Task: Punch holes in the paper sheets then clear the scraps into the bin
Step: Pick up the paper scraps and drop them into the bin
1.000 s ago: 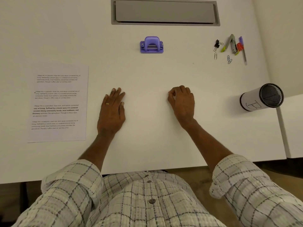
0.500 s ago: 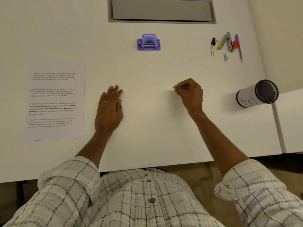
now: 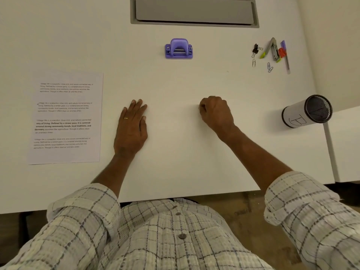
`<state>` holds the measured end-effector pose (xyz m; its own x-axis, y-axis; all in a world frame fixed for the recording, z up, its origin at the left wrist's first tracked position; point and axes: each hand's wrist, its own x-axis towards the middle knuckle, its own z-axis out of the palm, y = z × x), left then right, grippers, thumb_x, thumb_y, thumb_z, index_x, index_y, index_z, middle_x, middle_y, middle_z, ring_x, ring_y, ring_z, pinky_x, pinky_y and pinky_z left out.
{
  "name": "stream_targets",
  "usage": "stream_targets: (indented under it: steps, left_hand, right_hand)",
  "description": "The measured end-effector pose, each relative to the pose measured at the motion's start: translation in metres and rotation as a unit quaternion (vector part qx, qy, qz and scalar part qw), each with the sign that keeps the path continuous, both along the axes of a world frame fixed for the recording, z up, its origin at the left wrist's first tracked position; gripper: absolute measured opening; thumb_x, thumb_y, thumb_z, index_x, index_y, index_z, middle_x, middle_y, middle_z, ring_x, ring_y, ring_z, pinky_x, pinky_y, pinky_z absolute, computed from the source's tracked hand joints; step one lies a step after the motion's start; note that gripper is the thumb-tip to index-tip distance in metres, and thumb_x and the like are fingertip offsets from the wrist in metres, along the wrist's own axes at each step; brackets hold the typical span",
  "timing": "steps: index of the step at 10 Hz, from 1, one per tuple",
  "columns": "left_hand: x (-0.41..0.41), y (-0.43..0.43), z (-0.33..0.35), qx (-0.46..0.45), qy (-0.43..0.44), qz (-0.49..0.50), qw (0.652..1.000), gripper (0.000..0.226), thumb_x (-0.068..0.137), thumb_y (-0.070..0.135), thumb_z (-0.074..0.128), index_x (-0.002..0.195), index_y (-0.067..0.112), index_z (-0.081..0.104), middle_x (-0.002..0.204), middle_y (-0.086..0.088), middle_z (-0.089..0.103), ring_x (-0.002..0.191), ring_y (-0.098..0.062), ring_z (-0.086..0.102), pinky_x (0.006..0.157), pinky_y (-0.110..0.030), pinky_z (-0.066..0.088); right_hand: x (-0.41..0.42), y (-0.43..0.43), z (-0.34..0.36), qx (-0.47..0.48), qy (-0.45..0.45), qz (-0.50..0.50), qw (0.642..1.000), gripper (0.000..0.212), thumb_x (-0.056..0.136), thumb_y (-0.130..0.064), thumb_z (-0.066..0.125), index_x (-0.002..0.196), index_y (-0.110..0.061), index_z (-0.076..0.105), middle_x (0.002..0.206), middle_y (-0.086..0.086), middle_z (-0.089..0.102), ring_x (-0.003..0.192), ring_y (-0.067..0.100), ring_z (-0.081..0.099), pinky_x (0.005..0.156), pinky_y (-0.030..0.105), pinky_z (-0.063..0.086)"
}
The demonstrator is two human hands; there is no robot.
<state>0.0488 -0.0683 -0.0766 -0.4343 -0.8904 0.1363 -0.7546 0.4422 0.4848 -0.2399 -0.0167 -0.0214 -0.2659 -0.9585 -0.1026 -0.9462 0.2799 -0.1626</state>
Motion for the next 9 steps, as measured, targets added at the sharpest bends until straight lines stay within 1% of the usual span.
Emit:
stream_targets:
  steps: [1, 2, 3, 4, 5, 6, 7, 8, 9]
  left_hand:
    - [0.000, 0.000, 0.000, 0.001, -0.003, 0.000, 1.000, 0.044, 0.108, 0.018, 0.039, 0.152, 0.015, 0.047, 0.163, -0.001, 0.040, 0.156, -0.015, 0.027, 0.130, -0.042, 0.020]
    - [0.000, 0.000, -0.002, -0.004, 0.000, 0.000, 1.000, 0.045, 0.108, 0.018, 0.039, 0.152, 0.015, 0.047, 0.163, -0.001, 0.041, 0.156, -0.015, 0.027, 0.130, -0.042, 0.021]
    - [0.001, 0.000, -0.003, -0.010, 0.006, -0.001, 1.000, 0.044, 0.108, 0.018, 0.039, 0.151, 0.016, 0.048, 0.162, -0.002, 0.042, 0.156, -0.016, 0.029, 0.130, -0.042, 0.021]
    - [0.002, -0.001, -0.005, -0.010, 0.010, -0.001, 1.000, 0.044, 0.108, 0.019, 0.039, 0.151, 0.016, 0.048, 0.162, -0.001, 0.042, 0.156, -0.015, 0.029, 0.129, -0.041, 0.021]
    - [0.001, -0.001, -0.006, -0.012, 0.016, 0.001, 1.000, 0.044, 0.108, 0.019, 0.039, 0.150, 0.015, 0.049, 0.161, -0.001, 0.043, 0.155, -0.016, 0.031, 0.129, -0.042, 0.022]
    - [0.001, 0.000, -0.005, -0.013, 0.017, 0.001, 1.000, 0.043, 0.108, 0.018, 0.040, 0.150, 0.015, 0.050, 0.161, -0.002, 0.044, 0.155, -0.016, 0.032, 0.129, -0.042, 0.022]
    - [0.001, 0.000, -0.003, -0.012, 0.019, 0.000, 1.000, 0.043, 0.108, 0.018, 0.041, 0.150, 0.014, 0.050, 0.161, -0.002, 0.044, 0.155, -0.016, 0.032, 0.129, -0.043, 0.023]
    - [0.001, 0.000, -0.002, -0.003, 0.007, -0.001, 1.000, 0.043, 0.108, 0.019, 0.039, 0.151, 0.015, 0.049, 0.162, -0.002, 0.042, 0.156, -0.015, 0.029, 0.129, -0.042, 0.022]
    - [0.000, 0.000, 0.000, 0.007, 0.000, -0.002, 1.000, 0.044, 0.108, 0.019, 0.039, 0.151, 0.016, 0.048, 0.162, -0.002, 0.042, 0.156, -0.016, 0.028, 0.130, -0.040, 0.019]
  right_hand:
    - [0.009, -0.006, 0.001, 0.029, 0.036, 0.019, 0.999, 0.019, 0.098, -0.009, 0.040, 0.081, -0.006, 0.049, 0.083, 0.010, 0.048, 0.068, 0.030, 0.052, 0.056, 0.035, 0.040]
    - [0.013, -0.012, 0.002, 0.052, 0.024, 0.004, 0.998, 0.016, 0.091, 0.000, 0.044, 0.077, -0.008, 0.040, 0.081, 0.009, 0.040, 0.066, 0.027, 0.044, 0.055, 0.032, 0.031]
    - [0.000, -0.016, 0.002, 0.068, -0.105, -0.070, 0.990, 0.011, 0.090, -0.009, 0.056, 0.081, -0.004, 0.059, 0.081, 0.007, 0.056, 0.069, 0.024, 0.054, 0.054, 0.028, 0.040]
    - [-0.016, -0.004, 0.014, 0.030, -0.398, -0.214, 0.892, 0.016, 0.088, -0.012, 0.063, 0.081, 0.000, 0.069, 0.073, 0.004, 0.065, 0.065, 0.014, 0.057, 0.058, 0.022, 0.045]
    - [-0.031, 0.019, 0.029, -0.030, -0.642, -0.317, 0.697, 0.011, 0.093, -0.006, 0.065, 0.084, -0.002, 0.068, 0.074, 0.006, 0.061, 0.067, 0.014, 0.056, 0.065, 0.024, 0.049]
    - [-0.054, 0.040, 0.041, -0.051, -0.744, -0.363, 0.559, 0.010, 0.098, -0.008, 0.060, 0.089, -0.008, 0.065, 0.076, 0.002, 0.059, 0.067, 0.009, 0.056, 0.063, 0.017, 0.052]
    - [-0.087, 0.060, 0.056, -0.087, -0.746, -0.377, 0.542, 0.010, 0.099, -0.009, 0.058, 0.090, -0.010, 0.063, 0.076, 0.000, 0.060, 0.068, 0.006, 0.057, 0.063, 0.014, 0.051]
    - [-0.108, 0.076, 0.066, -0.087, -0.657, -0.342, 0.666, 0.006, 0.097, -0.013, 0.065, 0.097, -0.009, 0.070, 0.080, -0.001, 0.068, 0.076, 0.008, 0.064, 0.071, 0.016, 0.055]
    - [-0.101, 0.075, 0.065, -0.064, -0.646, -0.302, 0.698, 0.017, 0.094, -0.012, 0.068, 0.110, -0.005, 0.071, 0.089, 0.003, 0.070, 0.084, 0.010, 0.069, 0.081, 0.018, 0.056]
